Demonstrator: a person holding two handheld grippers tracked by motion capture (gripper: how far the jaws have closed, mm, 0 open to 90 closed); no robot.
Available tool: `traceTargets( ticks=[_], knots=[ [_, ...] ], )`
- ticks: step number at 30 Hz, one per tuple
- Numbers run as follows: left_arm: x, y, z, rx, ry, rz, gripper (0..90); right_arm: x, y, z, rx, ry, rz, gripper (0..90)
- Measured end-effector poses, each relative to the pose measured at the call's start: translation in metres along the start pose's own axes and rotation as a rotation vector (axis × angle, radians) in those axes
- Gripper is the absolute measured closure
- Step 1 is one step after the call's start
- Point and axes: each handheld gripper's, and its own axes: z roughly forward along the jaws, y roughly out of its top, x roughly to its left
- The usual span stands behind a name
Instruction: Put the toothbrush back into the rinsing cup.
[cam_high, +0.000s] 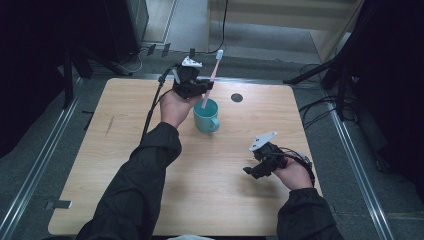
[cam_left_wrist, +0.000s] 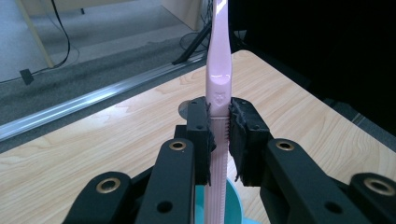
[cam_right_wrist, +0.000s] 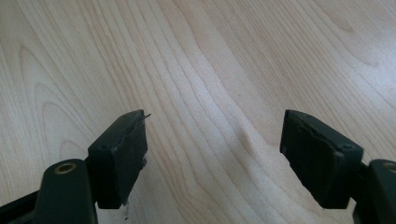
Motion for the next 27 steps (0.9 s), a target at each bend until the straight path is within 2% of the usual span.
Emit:
traceTargets(
  ticks=[8,13,26,27],
  knots=[
    [0.002,-0.006,0.014,0.011,0.024,-0.008,78.4,0.000,0.000,0.000,0.000,0.001,0.000,23.4],
    [0.002,-0.013,0.024,0.041,0.029,-0.002,78.4,0.000,0.000,0.000,0.001,0.003,-0.002,23.4],
    [0.008,-0.033,0.033,0.086,0.040,-0.028,78.3,0.001,0.001,0.001,0.002,0.001,0.000,23.4],
    [0.010,-0.034,0.034,0.100,0.036,-0.029,78.3,0.000,0.001,0.001,0.003,0.000,-0.003,23.4]
  ],
)
